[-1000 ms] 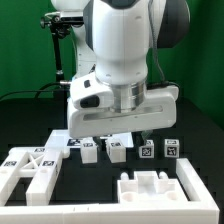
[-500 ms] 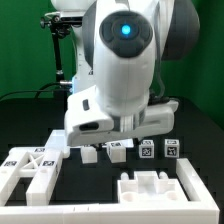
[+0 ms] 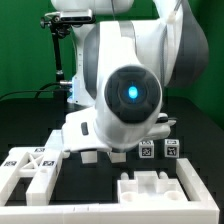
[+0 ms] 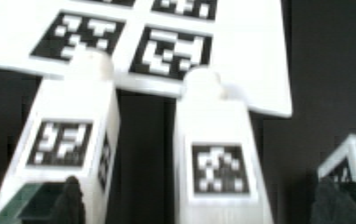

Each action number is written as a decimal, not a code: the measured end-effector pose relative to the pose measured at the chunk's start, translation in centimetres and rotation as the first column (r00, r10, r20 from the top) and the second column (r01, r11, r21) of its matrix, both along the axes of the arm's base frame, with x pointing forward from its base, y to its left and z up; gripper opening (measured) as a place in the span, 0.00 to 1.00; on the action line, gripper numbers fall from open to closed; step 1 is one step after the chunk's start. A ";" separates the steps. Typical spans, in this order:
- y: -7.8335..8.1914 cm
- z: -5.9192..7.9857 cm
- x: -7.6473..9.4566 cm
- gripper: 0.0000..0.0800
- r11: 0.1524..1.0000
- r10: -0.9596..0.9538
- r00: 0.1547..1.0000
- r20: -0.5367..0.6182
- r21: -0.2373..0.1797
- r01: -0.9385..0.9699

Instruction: Assemble chair

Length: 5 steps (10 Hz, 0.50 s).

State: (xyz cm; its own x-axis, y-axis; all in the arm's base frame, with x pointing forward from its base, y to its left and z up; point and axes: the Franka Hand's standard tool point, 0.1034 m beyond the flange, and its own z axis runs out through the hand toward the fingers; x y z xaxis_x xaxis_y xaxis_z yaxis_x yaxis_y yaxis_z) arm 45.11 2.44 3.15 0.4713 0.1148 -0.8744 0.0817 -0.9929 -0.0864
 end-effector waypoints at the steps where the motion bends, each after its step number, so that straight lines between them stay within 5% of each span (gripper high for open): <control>1: 0.4 -0.4 0.3 0.81 1.000 0.004 0.998 -0.069 -0.013 -0.005; 4: 0.5 -0.2 1.6 0.81 1.000 0.014 0.998 -0.061 -0.007 -0.015; 5: 0.2 -0.2 1.7 0.81 0.999 0.020 0.998 -0.060 0.027 -0.018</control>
Offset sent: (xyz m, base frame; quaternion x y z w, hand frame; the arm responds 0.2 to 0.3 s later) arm 0.0179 -0.0079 0.0053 -0.0188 0.0210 0.0061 0.9996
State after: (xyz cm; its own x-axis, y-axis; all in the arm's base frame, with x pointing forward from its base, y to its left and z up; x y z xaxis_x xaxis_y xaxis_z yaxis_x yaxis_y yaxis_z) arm 46.80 2.69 2.90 0.4156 0.1465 -0.8976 0.0944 -0.9886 -0.1176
